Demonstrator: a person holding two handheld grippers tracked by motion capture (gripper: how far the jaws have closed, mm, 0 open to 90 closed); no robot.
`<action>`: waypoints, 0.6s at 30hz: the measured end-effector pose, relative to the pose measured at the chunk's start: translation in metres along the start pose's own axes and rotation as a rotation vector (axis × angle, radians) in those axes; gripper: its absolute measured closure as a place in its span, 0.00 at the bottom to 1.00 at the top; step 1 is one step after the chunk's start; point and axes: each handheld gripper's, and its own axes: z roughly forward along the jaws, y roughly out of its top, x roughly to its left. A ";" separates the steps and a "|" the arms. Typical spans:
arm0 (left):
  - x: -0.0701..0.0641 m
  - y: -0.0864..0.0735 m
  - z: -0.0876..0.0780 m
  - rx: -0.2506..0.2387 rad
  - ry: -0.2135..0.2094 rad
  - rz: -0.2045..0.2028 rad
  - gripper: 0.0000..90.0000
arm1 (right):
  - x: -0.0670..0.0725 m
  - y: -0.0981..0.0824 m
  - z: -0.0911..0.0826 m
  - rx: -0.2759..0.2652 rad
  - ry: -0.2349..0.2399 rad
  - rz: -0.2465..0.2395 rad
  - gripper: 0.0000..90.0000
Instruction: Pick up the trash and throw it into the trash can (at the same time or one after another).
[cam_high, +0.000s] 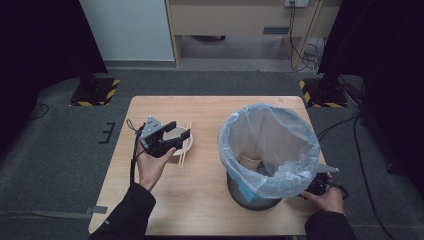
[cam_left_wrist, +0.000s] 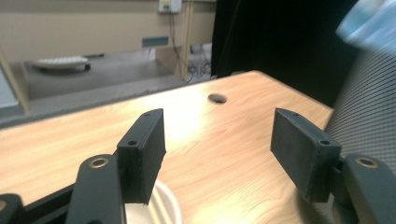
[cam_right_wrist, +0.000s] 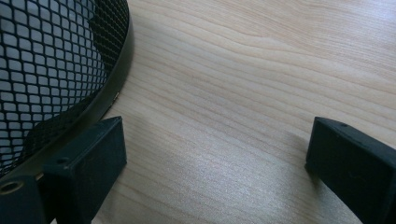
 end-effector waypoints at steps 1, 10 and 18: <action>0.005 -0.006 0.006 0.022 0.016 -0.007 0.39 | 0.000 0.000 0.000 0.000 0.000 0.000 0.06; 0.024 -0.027 0.027 0.100 0.084 -0.049 0.39 | 0.000 0.000 0.000 0.001 0.001 0.001 0.06; 0.029 -0.040 0.050 0.184 0.122 -0.054 0.41 | 0.000 0.000 0.000 0.001 0.001 0.000 0.06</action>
